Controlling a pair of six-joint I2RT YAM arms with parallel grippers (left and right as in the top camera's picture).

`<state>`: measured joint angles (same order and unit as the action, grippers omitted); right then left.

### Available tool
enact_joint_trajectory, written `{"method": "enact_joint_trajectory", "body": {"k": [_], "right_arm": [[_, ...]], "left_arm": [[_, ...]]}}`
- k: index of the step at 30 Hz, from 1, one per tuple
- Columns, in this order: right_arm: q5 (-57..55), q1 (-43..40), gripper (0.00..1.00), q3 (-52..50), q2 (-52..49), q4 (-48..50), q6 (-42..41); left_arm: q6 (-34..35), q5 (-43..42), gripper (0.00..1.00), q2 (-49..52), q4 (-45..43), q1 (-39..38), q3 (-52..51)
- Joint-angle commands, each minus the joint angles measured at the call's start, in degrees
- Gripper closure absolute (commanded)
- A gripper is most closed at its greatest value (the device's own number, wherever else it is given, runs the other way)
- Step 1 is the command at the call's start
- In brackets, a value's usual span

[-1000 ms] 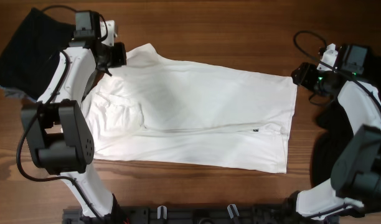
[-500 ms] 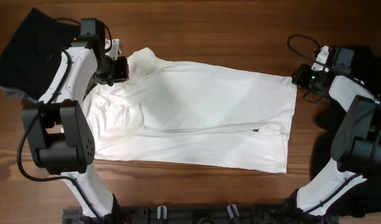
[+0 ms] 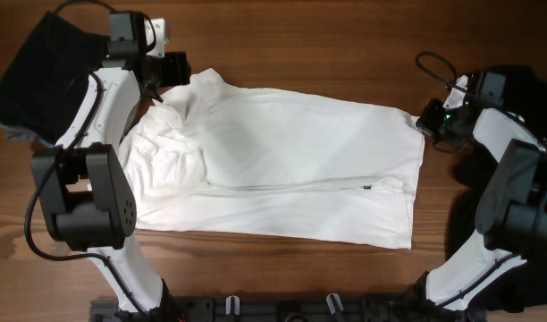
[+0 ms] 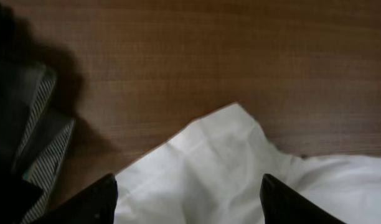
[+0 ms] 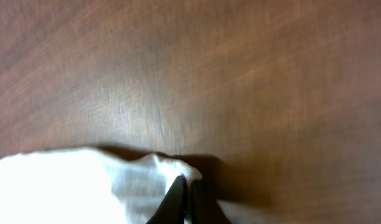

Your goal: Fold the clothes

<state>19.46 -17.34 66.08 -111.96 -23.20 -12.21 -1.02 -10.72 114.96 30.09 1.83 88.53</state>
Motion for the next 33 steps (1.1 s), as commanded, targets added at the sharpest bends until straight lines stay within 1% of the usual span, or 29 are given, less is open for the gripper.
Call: {"method": "enact_joint_trajectory", "body": {"k": [1,5,7,8,11,13,15,17,18,19,20,25,33], "right_arm": [[0.1,0.1,0.96,-0.3,6.9,-1.3,-1.3],[0.1,0.1,0.96,-0.3,11.2,-2.8,-1.3],[0.1,0.1,0.96,-0.3,11.9,-3.0,-1.3],[0.1,0.1,0.96,-0.3,12.0,-3.1,-1.3],[0.1,0.1,0.95,-0.3,12.0,-4.0,-1.3],[0.1,0.1,0.96,-0.3,12.0,-4.8,-1.3],[0.1,0.1,0.96,-0.3,12.0,-5.1,-1.2],[0.1,0.1,0.95,-0.3,12.0,-5.2,-1.3],[0.1,0.1,0.96,-0.3,12.0,-5.4,-1.3],[0.1,0.1,0.96,-0.3,12.0,-5.5,-1.3],[0.1,0.1,0.96,-0.3,12.0,-5.6,-1.3],[0.0,0.1,0.96,-0.3,12.1,-6.3,-1.1],[0.0,0.0,0.96,-0.3,15.6,-6.0,0.2]], "left_arm": [[-0.3,-0.1,0.26,2.3,-2.7,-0.1,-0.2],[-0.3,-0.5,0.27,7.5,-4.5,-0.1,-0.2],[-0.3,-2.4,0.34,9.3,-5.7,-0.2,-0.2],[-0.3,-4.1,0.36,10.3,-6.6,-0.3,-0.2],[-0.3,-4.9,0.36,12.5,-7.2,-0.6,-0.2],[-0.3,-4.9,0.4,13.9,-7.2,-0.9,-0.2],[-0.2,-4.9,0.5,15.1,-7.2,-1.2,-0.2],[-0.2,-5.4,0.66,15.4,-7.0,-1.4,-0.2],[-0.2,-5.3,0.84,15.4,-7.2,-1.9,-0.2],[-0.2,-5.3,0.94,15.3,-7.6,-2.1,-0.1],[0.0,-5.3,0.96,15.1,-7.7,-2.1,0.1],[0.6,-5.3,0.96,11.7,-7.9,-2.0,1.2],[0.6,-5.3,0.96,-1.5,-7.8,-2.0,1.2]]}}
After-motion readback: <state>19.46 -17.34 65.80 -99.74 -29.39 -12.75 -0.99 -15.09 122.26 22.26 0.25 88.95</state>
